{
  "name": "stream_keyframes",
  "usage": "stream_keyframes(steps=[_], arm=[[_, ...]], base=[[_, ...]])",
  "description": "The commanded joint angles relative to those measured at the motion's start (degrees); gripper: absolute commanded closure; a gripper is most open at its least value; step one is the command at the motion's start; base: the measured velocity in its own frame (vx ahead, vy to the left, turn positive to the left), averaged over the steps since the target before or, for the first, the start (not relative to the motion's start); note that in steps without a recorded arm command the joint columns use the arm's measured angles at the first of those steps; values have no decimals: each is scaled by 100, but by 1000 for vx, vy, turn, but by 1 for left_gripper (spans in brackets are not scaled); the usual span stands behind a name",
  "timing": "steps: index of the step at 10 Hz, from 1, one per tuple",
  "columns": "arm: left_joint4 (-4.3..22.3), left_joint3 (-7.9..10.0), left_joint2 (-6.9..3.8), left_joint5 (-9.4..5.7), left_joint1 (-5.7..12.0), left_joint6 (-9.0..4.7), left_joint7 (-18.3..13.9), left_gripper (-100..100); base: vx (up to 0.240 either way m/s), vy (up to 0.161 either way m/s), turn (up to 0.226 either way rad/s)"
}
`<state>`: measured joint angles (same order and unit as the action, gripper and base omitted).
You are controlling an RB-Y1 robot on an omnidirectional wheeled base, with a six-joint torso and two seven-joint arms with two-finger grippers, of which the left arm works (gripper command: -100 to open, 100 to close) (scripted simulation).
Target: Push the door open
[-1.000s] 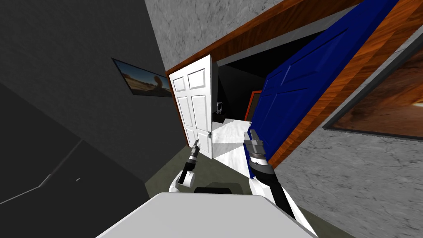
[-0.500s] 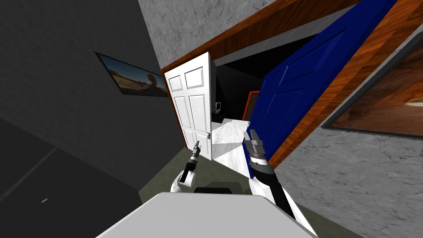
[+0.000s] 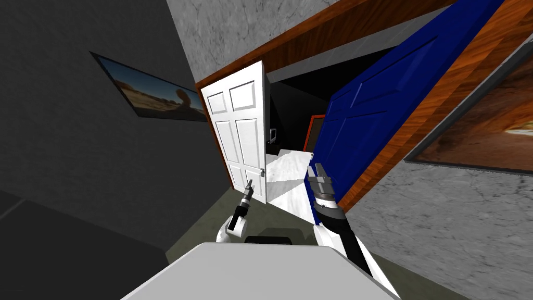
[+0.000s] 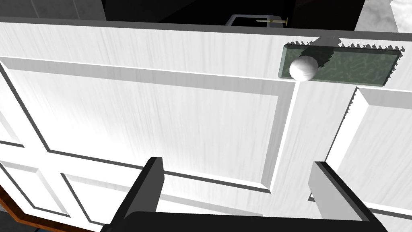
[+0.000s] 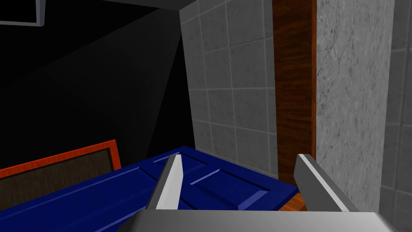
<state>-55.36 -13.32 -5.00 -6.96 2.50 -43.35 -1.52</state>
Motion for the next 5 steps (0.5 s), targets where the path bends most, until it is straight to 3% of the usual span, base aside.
stream_keyframes(steps=[1,5], arm=[[253,-31,6,-10,115,-18,-4,-100],[893,-112,28,-29,381,-112,-11,-100]], base=[[56,27,-105],[75,49,-91]])
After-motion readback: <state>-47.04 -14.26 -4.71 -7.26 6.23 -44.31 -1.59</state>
